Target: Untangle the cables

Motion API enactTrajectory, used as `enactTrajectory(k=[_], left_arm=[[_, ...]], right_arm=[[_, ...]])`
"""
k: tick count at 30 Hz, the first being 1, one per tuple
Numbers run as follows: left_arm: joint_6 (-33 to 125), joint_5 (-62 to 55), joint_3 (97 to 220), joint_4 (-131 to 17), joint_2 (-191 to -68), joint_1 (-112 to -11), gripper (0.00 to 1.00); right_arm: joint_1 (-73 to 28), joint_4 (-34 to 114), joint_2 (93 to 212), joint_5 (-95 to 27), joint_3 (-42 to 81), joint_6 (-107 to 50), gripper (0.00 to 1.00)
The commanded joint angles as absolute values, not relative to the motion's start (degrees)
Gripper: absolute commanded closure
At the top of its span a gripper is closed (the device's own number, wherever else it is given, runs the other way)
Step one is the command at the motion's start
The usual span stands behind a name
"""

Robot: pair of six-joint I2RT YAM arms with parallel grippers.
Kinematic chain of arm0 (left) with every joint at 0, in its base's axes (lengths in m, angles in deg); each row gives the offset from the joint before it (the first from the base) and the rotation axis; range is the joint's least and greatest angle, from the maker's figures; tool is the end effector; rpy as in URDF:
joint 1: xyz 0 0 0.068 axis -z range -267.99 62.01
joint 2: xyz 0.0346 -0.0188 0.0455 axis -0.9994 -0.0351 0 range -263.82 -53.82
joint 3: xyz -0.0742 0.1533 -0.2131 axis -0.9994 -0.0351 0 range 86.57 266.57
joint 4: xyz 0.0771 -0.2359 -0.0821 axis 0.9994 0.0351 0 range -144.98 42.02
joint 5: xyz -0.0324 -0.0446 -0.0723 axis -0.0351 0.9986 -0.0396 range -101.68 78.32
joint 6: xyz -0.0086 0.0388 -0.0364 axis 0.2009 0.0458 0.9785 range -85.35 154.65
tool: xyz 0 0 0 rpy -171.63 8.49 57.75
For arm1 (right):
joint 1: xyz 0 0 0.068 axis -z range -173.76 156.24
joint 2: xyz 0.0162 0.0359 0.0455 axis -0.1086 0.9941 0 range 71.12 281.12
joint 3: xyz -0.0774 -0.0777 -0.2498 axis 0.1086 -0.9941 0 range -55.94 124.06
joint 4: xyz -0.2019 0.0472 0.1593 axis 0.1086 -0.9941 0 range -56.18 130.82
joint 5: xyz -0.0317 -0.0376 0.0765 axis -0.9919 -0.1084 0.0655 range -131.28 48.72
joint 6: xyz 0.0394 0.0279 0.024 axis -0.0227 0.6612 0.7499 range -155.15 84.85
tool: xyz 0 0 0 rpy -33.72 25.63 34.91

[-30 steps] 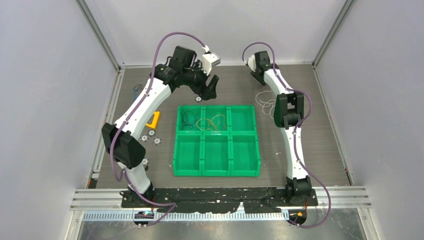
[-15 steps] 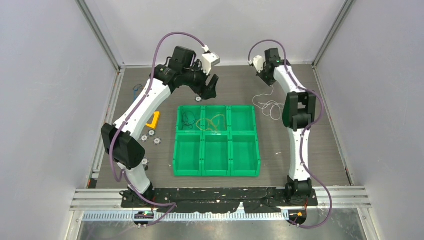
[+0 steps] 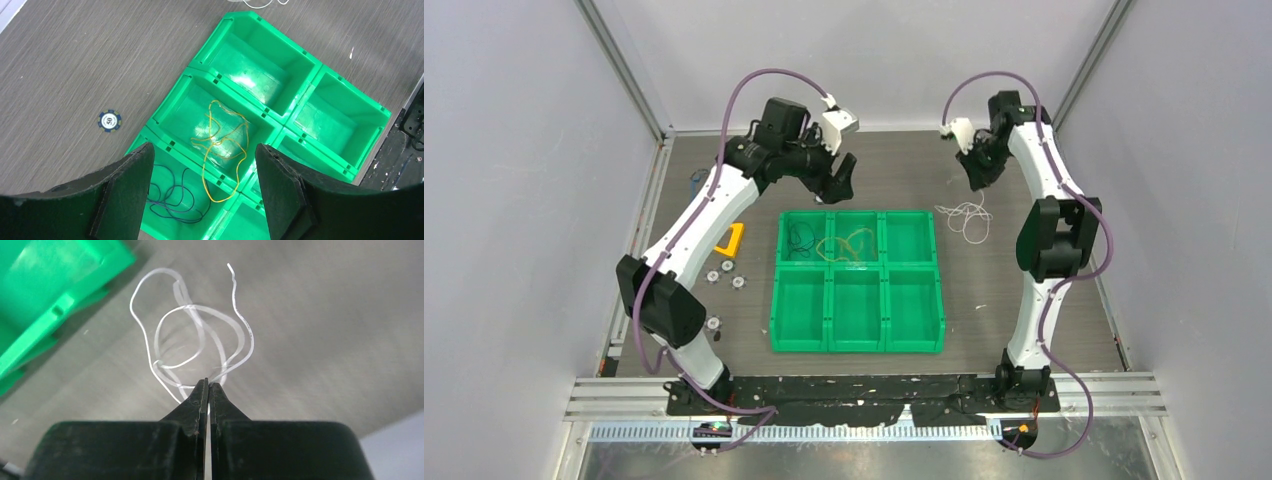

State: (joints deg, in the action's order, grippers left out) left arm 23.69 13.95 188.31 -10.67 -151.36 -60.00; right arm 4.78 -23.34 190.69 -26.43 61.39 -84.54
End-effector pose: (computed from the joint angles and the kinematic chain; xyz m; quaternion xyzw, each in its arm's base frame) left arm 0.3245 -0.1899 0.3847 0.3830 0.8023 -0.2598 0.3770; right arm 0.4404 0.0203 0.2943 -0.4406 0.8653 0.0332 0.2367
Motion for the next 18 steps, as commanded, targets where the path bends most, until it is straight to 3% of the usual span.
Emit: enactTrajectory(k=[1,6,7,9,11,14,18], left_arm=[[23.9,15.2,187.2,-13.6,-148.3,-60.3,0.25],[24.6,15.2,187.5,-13.7,-148.5,-60.3,0.25],[24.6,15.3,187.7,-13.6,-148.6,-60.3,0.25],[24.6,15.2,187.8,-13.5,-148.7,-60.3,0.25],[24.6,15.1,187.8,-13.5,-148.5,-60.3,0.25],[24.8,15.2,187.4,-13.4,-148.2,-60.3,0.25],[25.1,15.4,186.5,-13.6,-147.7,-60.3,0.25]], right_arm=[[5.4,-34.9,192.5,-20.8,56.8,-87.9,0.95],[5.4,-29.7,193.7,-24.2,51.2,-85.1,0.91],[5.4,-28.2,194.1,-24.9,51.1,-84.4,0.87],[5.4,-27.6,195.0,-26.0,51.6,-82.3,0.58],[5.4,-27.3,195.3,-26.5,51.9,-80.5,0.39],[5.4,-26.0,194.2,-26.9,50.9,-76.9,0.29],[7.3,-23.8,191.9,-27.0,49.6,-67.2,0.27]])
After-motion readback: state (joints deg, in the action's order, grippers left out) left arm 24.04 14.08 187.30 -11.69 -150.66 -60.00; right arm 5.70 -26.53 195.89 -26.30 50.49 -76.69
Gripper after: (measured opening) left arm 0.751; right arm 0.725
